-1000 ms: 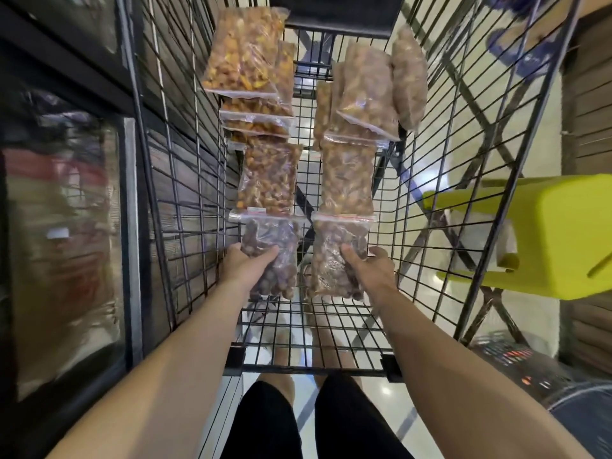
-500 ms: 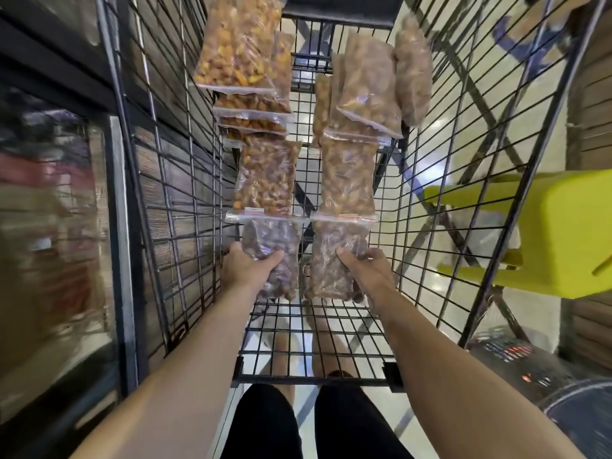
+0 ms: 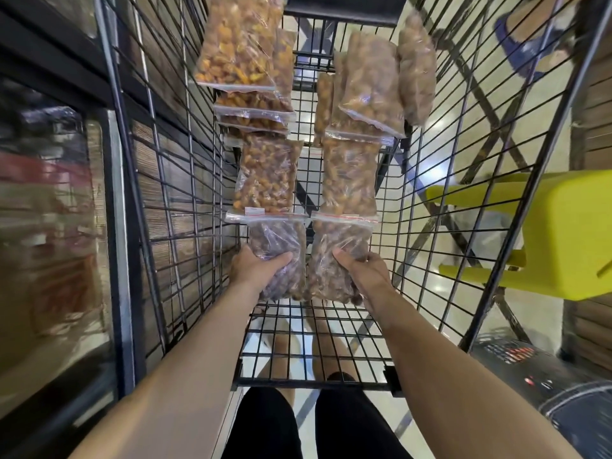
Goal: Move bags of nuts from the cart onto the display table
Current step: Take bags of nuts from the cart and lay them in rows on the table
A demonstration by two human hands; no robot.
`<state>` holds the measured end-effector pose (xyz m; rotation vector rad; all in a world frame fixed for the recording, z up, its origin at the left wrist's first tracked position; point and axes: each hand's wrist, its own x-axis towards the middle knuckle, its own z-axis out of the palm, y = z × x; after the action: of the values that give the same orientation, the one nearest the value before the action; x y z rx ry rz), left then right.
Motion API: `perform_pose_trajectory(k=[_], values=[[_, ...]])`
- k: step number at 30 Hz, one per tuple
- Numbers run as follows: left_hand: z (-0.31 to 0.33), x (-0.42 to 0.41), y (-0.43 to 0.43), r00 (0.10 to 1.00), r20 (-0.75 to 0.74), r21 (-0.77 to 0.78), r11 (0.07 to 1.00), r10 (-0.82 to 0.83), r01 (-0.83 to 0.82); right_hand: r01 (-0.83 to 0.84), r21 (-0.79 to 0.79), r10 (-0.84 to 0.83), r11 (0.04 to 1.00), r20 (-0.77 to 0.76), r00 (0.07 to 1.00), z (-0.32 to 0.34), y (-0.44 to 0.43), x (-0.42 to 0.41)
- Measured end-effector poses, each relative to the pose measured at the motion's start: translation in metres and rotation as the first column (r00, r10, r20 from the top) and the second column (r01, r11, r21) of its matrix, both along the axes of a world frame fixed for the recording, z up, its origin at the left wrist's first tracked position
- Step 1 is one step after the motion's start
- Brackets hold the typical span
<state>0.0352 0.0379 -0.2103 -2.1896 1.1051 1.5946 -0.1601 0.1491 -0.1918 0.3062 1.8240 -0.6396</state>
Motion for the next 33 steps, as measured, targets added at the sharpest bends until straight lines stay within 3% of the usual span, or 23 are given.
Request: perform_pose_trajectory(k=[4,13,17,23,27,30,33], values=[[0.015,-0.009,0.000,0.999,-0.051,-0.013,1.000,0.002,-0.002,0.019,-0.017,-0.018,1.000,0.073,0.997,0.004,-0.001,-0.002],[0.025,-0.014,0.006,0.993,-0.115,-0.031,0.999,0.010,-0.013,-0.170,-0.032,0.159,0.985,-0.211,0.964,-0.005,0.003,0.016],[0.031,-0.011,0.005,0.991,-0.132,-0.028,1.000,0.008,-0.011,-0.173,-0.084,0.147,0.981,-0.250,0.957,0.000,0.002,0.022],[0.034,-0.001,0.003,0.980,-0.197,0.004,0.999,0.033,-0.033,-0.322,-0.066,0.295,0.945,-0.257,0.920,-0.001,0.007,0.026],[0.045,0.001,-0.001,0.972,-0.217,-0.020,0.995,0.089,-0.096,-0.300,-0.098,0.271,0.949,-0.234,0.934,0.009,0.004,0.019],[0.056,0.003,-0.006,0.945,-0.296,-0.014,0.989,0.136,-0.147,-0.230,-0.198,0.200,0.953,-0.158,0.967,0.026,-0.001,0.010],[0.073,0.003,-0.009,0.935,-0.321,-0.047,0.984,0.149,-0.172,-0.203,-0.284,0.152,0.937,-0.191,0.970,0.042,-0.007,-0.002]])
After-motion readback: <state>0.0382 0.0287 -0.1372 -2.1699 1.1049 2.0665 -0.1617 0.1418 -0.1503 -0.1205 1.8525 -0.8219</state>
